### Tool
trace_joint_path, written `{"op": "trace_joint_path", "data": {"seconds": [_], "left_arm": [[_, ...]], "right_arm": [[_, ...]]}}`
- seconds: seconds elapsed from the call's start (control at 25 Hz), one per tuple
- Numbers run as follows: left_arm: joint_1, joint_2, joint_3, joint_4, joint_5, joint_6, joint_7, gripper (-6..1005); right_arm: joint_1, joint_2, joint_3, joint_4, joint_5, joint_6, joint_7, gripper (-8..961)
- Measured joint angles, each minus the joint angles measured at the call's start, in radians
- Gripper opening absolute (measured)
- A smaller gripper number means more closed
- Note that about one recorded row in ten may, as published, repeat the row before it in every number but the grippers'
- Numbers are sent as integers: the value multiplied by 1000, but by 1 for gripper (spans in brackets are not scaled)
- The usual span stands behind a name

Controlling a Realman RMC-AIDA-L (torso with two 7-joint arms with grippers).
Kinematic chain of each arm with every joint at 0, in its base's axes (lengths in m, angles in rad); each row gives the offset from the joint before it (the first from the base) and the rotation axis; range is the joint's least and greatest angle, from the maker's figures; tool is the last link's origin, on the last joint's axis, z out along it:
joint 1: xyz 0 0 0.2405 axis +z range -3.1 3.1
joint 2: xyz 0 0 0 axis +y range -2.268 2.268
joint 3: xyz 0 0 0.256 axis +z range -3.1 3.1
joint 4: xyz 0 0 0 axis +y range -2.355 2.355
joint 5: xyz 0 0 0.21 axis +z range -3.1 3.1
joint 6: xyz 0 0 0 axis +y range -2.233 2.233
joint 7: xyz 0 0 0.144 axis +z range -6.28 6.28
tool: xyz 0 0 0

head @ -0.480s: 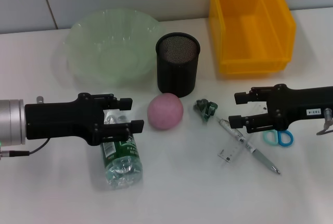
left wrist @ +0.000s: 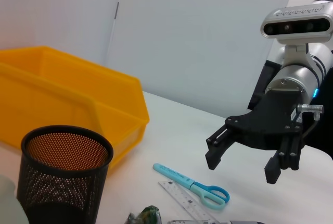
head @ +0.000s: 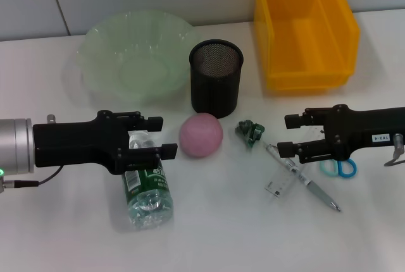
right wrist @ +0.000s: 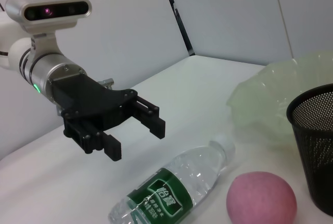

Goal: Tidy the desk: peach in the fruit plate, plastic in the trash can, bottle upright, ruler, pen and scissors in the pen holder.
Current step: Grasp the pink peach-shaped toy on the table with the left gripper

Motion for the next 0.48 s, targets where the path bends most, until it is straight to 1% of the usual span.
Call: {"op": "trace_joint_path", "data": {"seconds": [0.48], "left_arm": [[-5, 2, 6, 3, -1, 0, -3, 659]], "right_arm": [[-10, 4, 0, 0, 0, -9, 1, 823]]}}
